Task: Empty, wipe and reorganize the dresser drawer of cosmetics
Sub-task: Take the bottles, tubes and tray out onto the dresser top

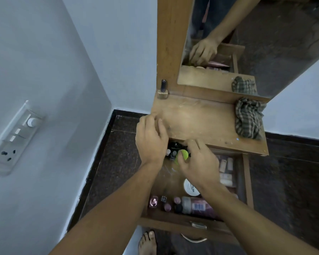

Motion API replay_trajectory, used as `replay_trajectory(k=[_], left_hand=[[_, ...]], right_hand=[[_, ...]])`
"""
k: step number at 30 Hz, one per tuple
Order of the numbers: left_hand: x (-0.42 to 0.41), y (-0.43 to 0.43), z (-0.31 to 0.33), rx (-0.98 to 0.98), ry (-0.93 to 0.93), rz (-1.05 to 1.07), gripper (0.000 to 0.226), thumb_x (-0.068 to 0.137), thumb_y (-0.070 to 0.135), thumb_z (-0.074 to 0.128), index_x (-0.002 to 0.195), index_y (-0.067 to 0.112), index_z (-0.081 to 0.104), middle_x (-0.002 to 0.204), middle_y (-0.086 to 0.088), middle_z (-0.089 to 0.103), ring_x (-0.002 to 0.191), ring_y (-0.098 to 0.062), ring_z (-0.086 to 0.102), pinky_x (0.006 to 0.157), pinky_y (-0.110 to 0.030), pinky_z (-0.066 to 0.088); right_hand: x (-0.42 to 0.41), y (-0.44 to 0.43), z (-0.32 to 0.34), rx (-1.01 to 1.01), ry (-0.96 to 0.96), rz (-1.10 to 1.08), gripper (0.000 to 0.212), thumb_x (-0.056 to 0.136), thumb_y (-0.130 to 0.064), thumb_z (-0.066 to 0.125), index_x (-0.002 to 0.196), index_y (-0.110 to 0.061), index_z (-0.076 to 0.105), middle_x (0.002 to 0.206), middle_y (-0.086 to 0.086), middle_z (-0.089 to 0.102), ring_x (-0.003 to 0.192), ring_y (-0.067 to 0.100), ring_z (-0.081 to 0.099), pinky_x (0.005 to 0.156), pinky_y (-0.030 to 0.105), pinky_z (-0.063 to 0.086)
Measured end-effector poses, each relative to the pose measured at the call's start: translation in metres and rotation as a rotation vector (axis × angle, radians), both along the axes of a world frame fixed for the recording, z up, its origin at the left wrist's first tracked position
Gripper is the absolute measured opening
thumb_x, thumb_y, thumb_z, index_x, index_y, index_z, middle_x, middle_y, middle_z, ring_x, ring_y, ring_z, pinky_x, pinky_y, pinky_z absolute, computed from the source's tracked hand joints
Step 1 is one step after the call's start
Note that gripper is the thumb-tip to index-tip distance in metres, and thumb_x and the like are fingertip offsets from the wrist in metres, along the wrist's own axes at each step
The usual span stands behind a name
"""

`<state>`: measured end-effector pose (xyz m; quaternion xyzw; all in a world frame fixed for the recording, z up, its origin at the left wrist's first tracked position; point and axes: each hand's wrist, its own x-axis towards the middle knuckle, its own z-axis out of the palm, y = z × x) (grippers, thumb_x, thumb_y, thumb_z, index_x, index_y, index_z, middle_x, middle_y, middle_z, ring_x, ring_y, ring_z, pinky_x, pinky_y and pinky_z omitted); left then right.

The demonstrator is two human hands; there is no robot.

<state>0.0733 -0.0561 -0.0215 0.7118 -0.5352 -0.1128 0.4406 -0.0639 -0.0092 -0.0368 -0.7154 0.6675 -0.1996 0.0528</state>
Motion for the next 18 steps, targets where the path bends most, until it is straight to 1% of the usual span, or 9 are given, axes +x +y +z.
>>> replay_trajectory(k=[2,5,7,11,15,18], left_hand=[[-0.003,0.009,0.0,0.01,0.005,0.011,0.021,0.099,0.019,0.057,0.115,0.011,0.068,0.104,-0.002,0.065,0.092,-0.02,0.063,0.079,-0.033,0.052],[-0.004,0.016,-0.003,0.036,0.007,0.024,0.02,0.099,0.018,0.058,0.115,0.012,0.069,0.107,-0.001,0.066,0.094,-0.02,0.064,0.08,-0.034,0.052],[-0.003,0.02,-0.005,0.049,-0.001,0.03,0.02,0.099,0.019,0.058,0.115,0.013,0.069,0.107,0.0,0.066,0.095,-0.019,0.063,0.081,-0.034,0.052],[0.0,0.024,-0.009,0.054,-0.014,0.024,0.021,0.099,0.02,0.058,0.116,0.014,0.068,0.103,0.001,0.063,0.09,-0.018,0.061,0.076,-0.029,0.049],[0.003,0.022,-0.011,0.071,-0.011,0.026,0.021,0.099,0.022,0.057,0.117,0.015,0.068,0.105,0.001,0.064,0.089,-0.019,0.062,0.075,-0.031,0.05],[0.004,0.02,-0.008,0.077,-0.032,0.032,0.023,0.099,0.024,0.056,0.118,0.016,0.067,0.106,0.001,0.065,0.091,-0.018,0.062,0.076,-0.033,0.051]], right_hand=[[0.004,0.004,-0.006,0.062,0.029,-0.026,0.03,0.082,-0.032,0.074,0.108,-0.017,0.07,0.1,0.003,0.063,0.08,0.03,0.067,0.057,0.033,0.048],[0.009,0.001,-0.011,0.164,0.037,-0.064,0.037,0.087,-0.036,0.071,0.118,-0.017,0.068,0.111,0.006,0.059,0.088,0.034,0.066,0.063,0.037,0.049],[0.012,-0.001,-0.013,0.169,0.044,-0.073,0.035,0.086,-0.034,0.072,0.116,-0.016,0.068,0.11,0.007,0.058,0.088,0.035,0.066,0.064,0.036,0.048],[0.009,0.004,-0.019,0.176,0.063,-0.073,0.035,0.084,-0.03,0.074,0.116,-0.017,0.07,0.109,0.006,0.057,0.088,0.033,0.066,0.065,0.036,0.05],[0.002,0.004,-0.022,0.241,0.049,-0.056,0.039,0.085,-0.028,0.071,0.122,-0.018,0.068,0.11,0.004,0.06,0.09,0.034,0.067,0.069,0.036,0.049],[0.0,0.004,-0.01,0.262,0.014,-0.039,0.038,0.085,-0.028,0.07,0.121,-0.018,0.068,0.111,0.003,0.06,0.092,0.033,0.067,0.068,0.036,0.049]])
